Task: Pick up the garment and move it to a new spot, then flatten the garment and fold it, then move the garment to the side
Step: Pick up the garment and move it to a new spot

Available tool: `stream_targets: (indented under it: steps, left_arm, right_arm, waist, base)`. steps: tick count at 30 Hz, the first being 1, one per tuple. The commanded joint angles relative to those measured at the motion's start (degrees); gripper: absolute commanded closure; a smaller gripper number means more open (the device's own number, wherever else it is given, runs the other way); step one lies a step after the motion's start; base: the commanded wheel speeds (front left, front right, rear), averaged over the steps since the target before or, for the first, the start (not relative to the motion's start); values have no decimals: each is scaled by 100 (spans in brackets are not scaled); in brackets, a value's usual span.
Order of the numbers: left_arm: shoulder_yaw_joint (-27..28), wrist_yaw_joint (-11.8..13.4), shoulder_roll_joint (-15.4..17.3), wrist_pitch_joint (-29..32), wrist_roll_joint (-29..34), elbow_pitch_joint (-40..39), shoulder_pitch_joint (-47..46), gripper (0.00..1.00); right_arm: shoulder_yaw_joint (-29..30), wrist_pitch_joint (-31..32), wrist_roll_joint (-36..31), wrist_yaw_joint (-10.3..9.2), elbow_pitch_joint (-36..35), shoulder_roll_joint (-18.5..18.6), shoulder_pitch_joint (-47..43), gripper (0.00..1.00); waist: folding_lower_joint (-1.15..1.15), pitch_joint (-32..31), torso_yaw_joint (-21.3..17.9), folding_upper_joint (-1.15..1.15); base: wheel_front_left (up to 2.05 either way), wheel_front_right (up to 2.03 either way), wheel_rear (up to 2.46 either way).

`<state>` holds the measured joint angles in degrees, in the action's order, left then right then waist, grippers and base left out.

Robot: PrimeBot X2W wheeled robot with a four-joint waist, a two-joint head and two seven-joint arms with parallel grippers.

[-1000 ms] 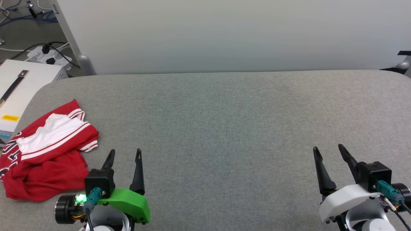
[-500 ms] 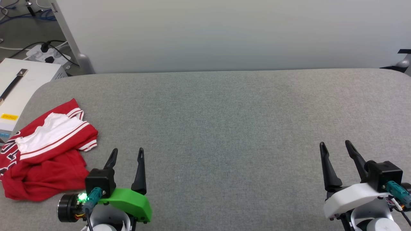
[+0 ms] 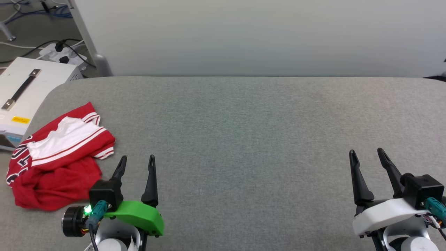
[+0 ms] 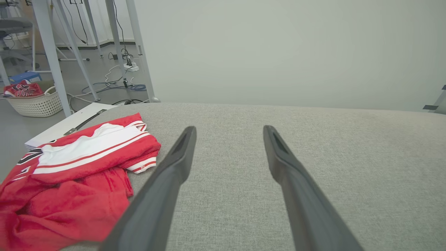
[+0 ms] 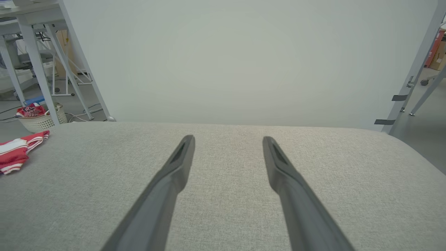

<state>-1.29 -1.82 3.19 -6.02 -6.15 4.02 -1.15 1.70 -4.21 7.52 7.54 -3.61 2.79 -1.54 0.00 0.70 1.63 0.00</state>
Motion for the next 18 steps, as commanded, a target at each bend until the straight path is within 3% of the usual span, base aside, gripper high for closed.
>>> stream_targets:
  steps: [1, 18]
  left_arm:
    - [27, -45, -14, -54, -75, 28, -120, 0]
    - [300, -124, -18, -256, -278, 123, -156, 0]
  right_arm:
    - [-14, -1, 29, -2, -76, 5, -68, 0]
    - [-294, 60, -25, -3, -407, 6, -85, 0]
  waist:
    - [0, 11, 119, 0]
    - [0, 33, 1352, 0]
  base:
    - [0, 0, 0]
    - [0, 0, 0]
